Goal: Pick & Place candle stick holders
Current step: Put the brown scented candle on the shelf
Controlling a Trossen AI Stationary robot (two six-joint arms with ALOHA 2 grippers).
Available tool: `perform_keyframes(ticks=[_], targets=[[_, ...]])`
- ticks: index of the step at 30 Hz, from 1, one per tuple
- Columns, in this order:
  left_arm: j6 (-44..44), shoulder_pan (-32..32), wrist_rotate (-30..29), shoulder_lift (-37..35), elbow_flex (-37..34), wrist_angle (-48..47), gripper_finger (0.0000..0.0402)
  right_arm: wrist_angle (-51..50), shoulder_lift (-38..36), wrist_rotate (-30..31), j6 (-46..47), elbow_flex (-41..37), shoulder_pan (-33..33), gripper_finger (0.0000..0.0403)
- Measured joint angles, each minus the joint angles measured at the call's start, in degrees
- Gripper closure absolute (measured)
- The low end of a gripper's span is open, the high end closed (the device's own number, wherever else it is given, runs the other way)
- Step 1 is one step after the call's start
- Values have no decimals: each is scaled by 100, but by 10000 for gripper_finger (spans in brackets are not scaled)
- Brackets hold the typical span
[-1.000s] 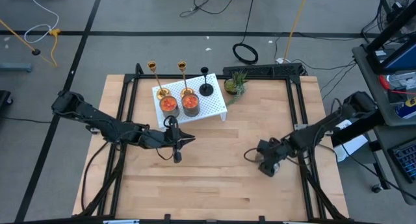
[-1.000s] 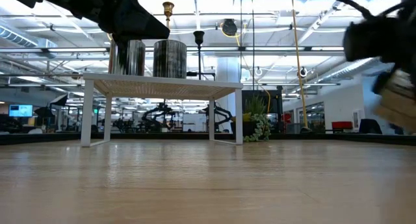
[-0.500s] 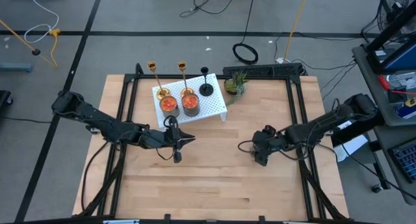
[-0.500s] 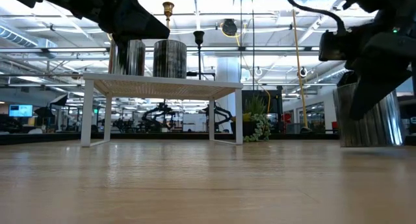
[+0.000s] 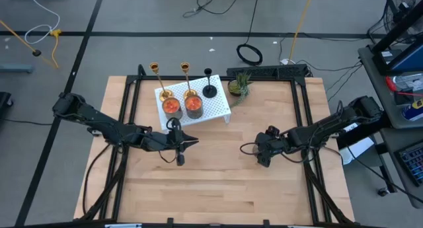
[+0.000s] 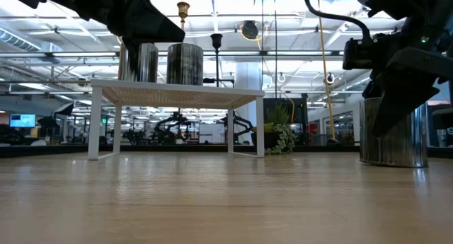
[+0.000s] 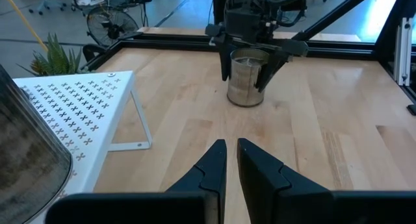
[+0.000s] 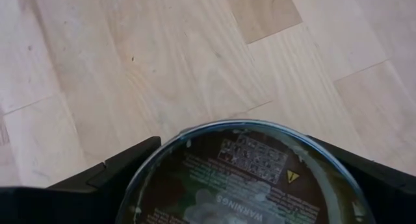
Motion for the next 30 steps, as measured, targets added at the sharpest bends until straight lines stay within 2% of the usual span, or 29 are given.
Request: perform_keyframes(ticks=[5, 16, 22, 30], targets=[[-1, 0, 0, 0, 0, -2, 362, 13, 0, 2, 50, 2, 0, 63], [0, 0, 0, 0, 0, -2, 362, 246, 0, 2, 34, 2, 0, 64], [0, 1, 0, 0, 0, -2, 362, 832, 0, 31, -440, 2, -197, 63], [-2, 0, 0, 0, 0, -2, 362, 1677, 0, 146, -1324, 2, -822, 64]])
